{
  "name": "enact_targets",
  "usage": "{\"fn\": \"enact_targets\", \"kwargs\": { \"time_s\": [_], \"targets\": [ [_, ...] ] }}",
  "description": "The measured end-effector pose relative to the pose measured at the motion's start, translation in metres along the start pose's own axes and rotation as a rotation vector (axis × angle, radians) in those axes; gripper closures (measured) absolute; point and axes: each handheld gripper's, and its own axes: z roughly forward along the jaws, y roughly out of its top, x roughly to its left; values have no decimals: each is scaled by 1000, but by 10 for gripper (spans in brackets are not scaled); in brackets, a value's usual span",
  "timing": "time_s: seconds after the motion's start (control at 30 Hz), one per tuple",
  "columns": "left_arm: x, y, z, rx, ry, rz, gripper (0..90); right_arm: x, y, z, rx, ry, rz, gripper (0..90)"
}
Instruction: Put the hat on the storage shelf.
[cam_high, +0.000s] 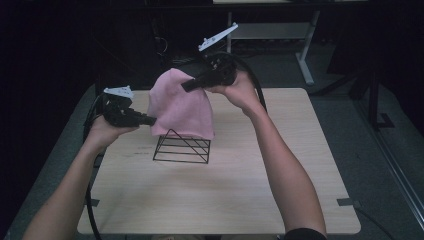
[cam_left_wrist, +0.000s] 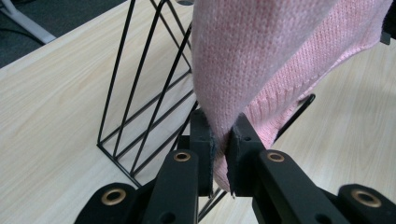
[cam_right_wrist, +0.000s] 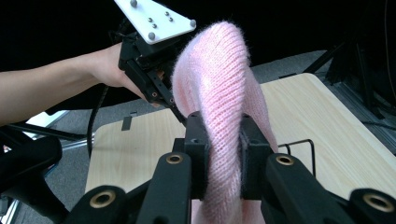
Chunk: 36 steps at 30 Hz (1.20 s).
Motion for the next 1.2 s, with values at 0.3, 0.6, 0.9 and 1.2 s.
{"fn": "enact_targets", "kwargs": {
  "time_s": [0.3, 0.6, 0.9, 1.2],
  "targets": [
    [2, -14, -1, 8, 9, -22, 826, 5, -4, 14, 18, 33, 2, 764],
    [4, -23, 4, 25, 11, -24, 826, 4, -11, 23, 39, 46, 1, 758],
    [1, -28, 8, 71, 26, 3, 826, 0, -22, 31, 49, 64, 24, 743],
    [5, -38, 12, 84, 26, -16, 826, 0, -31, 40, 82, 78, 26, 734]
  ]
}}
